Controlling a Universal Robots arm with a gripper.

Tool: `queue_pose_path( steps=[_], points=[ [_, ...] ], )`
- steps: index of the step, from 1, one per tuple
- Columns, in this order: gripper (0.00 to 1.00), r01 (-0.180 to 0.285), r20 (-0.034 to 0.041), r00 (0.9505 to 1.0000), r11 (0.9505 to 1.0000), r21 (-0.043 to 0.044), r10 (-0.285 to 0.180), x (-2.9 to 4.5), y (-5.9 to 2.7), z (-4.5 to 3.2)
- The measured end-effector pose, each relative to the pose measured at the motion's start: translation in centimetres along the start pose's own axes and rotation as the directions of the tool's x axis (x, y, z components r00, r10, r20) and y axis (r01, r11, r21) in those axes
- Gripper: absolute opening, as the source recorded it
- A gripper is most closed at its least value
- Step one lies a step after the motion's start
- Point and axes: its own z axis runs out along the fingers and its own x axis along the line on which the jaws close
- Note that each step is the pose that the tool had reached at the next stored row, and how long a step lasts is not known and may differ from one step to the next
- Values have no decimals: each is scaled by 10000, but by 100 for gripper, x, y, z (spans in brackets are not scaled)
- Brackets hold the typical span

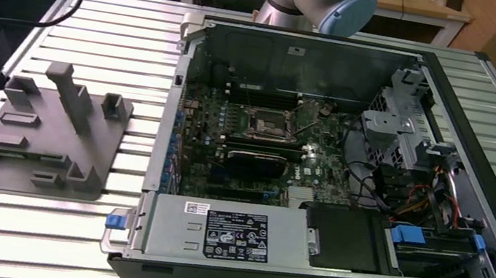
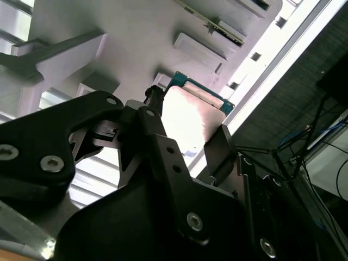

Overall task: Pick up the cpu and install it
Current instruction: 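Pick up the cpu and move it towards the insertion slot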

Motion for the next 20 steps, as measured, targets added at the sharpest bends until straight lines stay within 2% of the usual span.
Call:
queue_pose_path(
  steps=[10,20],
  points=[
    [54,1,8,10000,10000,1,-1,-6,8,-130],
    [54,1,22,10000,10000,0,-1,-14,19,-318]
  ],
)
